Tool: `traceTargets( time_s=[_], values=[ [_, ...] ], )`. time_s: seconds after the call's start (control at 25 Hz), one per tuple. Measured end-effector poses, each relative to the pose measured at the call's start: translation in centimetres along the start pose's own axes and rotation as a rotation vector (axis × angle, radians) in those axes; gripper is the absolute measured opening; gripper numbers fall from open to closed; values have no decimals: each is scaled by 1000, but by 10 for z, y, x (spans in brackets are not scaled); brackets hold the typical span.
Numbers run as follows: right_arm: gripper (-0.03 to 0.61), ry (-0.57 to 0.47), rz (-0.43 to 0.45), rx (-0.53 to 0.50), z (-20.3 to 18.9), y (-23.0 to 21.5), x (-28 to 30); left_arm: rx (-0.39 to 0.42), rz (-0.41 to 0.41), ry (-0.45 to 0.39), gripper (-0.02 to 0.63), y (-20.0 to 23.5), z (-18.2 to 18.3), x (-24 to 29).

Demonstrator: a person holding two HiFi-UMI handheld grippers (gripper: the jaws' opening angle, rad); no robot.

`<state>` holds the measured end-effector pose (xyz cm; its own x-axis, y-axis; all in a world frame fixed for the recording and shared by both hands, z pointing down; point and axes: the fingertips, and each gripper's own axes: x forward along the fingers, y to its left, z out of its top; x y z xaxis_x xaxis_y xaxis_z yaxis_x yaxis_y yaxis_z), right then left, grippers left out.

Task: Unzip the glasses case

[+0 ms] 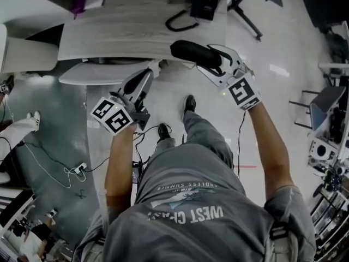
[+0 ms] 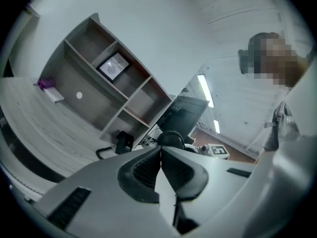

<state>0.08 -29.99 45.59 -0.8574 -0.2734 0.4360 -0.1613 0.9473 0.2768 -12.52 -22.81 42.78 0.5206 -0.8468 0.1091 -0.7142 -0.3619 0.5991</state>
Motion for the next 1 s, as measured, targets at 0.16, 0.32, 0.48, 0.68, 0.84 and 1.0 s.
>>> traceTargets(
  time_s=[0.16, 0.32, 0.48, 0.68, 0.84, 1.0],
  values=[
    [264, -67, 28, -1, 44, 29, -32, -115, -120, -81, 0, -21, 4, -6],
    [264, -109, 53, 1, 80, 57, -59, -305, -311, -201, 17, -49, 14, -19],
    [264, -169, 62, 63, 107, 83, -82, -564, -534, -317, 109, -83, 19, -38],
    [264, -194, 73, 104, 122, 105, -96, -743, -719, -387, 143, -109, 20, -49],
    [264, -187, 77, 103, 129, 121, -102, -814, -823, -418, 141, -126, 26, -61],
    [264, -167, 68, 89, 133, 135, -109, -829, -869, -428, 104, -135, 30, -75]
  ],
)
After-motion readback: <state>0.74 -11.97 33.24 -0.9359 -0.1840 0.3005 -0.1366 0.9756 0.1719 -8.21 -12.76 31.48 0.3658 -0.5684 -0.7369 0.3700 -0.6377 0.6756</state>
